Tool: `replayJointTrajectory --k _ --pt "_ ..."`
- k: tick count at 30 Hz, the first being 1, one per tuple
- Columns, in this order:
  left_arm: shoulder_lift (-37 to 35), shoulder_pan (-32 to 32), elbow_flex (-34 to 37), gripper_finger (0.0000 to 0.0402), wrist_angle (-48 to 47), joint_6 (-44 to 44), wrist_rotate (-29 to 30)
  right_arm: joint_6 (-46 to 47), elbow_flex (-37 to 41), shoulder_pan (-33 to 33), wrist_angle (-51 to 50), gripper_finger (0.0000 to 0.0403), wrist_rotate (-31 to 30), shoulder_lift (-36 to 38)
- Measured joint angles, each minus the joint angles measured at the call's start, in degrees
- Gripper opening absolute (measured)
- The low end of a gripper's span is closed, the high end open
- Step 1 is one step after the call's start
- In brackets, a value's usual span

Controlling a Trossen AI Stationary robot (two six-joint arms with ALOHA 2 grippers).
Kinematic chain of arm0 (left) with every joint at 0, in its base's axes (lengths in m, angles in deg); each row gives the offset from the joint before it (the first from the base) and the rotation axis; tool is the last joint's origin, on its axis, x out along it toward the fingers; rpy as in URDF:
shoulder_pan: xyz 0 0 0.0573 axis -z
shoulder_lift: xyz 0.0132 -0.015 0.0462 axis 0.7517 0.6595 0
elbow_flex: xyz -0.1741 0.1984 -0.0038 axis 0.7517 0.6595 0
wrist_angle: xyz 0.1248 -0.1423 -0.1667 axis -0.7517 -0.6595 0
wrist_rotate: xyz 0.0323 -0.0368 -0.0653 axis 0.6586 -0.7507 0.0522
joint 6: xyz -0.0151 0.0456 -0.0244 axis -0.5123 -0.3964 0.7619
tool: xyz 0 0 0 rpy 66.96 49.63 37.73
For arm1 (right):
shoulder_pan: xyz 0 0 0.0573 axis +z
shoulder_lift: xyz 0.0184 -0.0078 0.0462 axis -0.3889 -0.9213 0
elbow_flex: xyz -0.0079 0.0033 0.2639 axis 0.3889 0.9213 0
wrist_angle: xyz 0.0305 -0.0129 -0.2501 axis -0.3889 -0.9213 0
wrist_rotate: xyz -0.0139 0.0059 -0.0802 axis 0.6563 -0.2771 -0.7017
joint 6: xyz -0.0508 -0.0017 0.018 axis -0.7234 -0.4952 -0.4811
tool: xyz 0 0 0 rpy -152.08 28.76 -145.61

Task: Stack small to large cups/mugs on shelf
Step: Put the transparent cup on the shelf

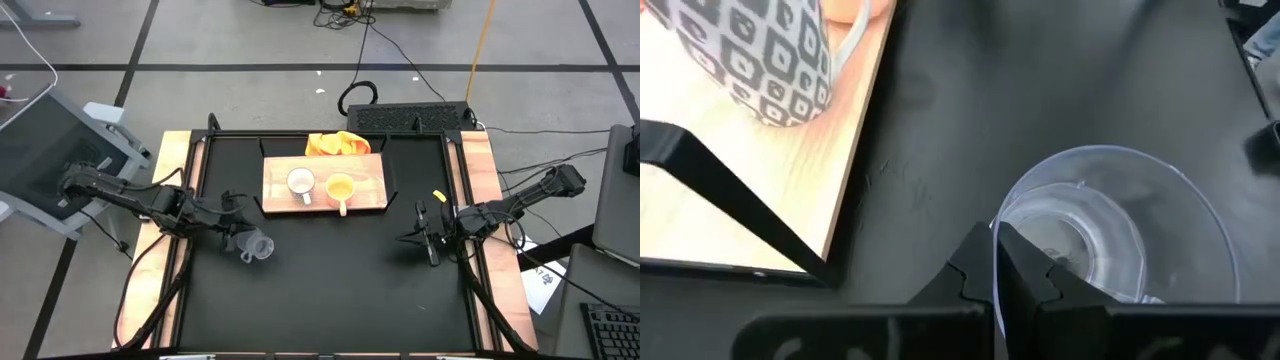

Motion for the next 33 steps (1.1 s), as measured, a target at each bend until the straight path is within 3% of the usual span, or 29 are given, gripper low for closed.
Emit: replayJointTrajectory --k 16,33 --pt "9.8 0.0 -1.0 0.0000 -5.0 5.8 0.4 0.0 0.0 -1.6 0.1 0.0000 -0.1 0.0" --pt "18.7 2.9 -1.0 0.0000 3.2 8.0 0.0 0.0 0.0 -2.0 0.1 0.0000 -0.1 0.0"
